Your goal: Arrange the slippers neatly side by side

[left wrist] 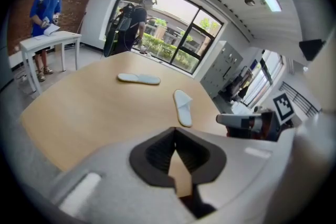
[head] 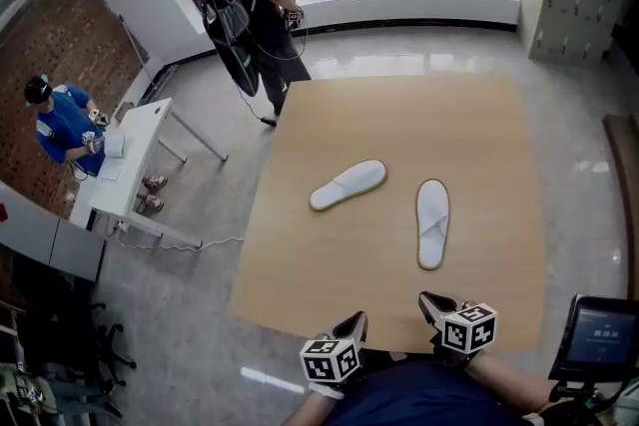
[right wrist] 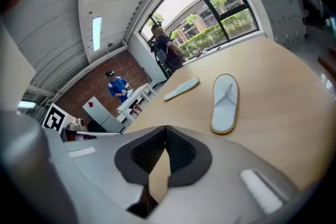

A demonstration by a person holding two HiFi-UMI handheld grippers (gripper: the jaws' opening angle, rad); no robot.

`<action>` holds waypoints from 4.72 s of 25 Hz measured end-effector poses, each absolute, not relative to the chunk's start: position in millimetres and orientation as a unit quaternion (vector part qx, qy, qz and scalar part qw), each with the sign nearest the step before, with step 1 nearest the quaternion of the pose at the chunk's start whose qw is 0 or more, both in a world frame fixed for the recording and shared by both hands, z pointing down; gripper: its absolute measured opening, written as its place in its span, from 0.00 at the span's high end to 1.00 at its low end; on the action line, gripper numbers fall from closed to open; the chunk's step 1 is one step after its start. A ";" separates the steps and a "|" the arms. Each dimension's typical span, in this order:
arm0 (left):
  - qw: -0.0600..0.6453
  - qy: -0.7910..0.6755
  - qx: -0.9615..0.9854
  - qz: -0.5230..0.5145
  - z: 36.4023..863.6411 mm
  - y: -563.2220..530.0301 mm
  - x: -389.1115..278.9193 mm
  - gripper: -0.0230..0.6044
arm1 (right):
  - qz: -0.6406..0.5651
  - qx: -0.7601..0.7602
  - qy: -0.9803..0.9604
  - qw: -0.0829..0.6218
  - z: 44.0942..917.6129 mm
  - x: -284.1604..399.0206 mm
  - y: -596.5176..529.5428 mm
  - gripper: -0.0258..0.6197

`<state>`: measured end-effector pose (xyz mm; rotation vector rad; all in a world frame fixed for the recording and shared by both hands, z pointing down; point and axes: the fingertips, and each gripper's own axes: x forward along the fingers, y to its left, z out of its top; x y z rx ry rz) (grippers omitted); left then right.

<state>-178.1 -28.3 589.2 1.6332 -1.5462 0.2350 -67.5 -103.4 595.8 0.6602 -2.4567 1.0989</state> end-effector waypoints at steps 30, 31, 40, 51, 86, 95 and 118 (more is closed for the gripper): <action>0.066 -0.484 0.816 0.308 597.0 -232.6 -260.5 0.96 | 0.277 0.451 -0.824 0.203 609.6 -44.7 -209.1 0.95; 0.058 -0.481 0.816 0.316 600.2 -239.3 -265.3 0.96 | 0.272 0.452 -0.825 0.205 612.7 -46.1 -217.3 0.95; 0.056 -0.463 0.797 0.384 646.1 -300.4 -297.5 0.96 | 0.224 0.460 -0.827 0.232 644.7 -66.9 -270.2 0.95; 0.017 -0.397 0.772 0.496 719.2 -346.9 -321.9 0.96 | 0.207 0.426 -0.819 0.325 703.5 -82.6 -296.0 0.95; 0.282 -0.541 0.702 0.368 733.7 -279.6 -312.4 0.96 | 0.259 0.402 -0.811 0.337 738.0 -88.4 -268.0 0.95; 0.363 -0.566 0.673 0.309 721.3 -229.8 -277.9 0.96 | 0.258 0.393 -0.814 0.341 732.8 -82.5 -249.7 0.95; 0.433 -0.538 0.706 0.156 644.3 -210.5 -217.5 0.96 | 0.264 0.377 -0.819 0.344 741.5 -90.9 -223.2 0.95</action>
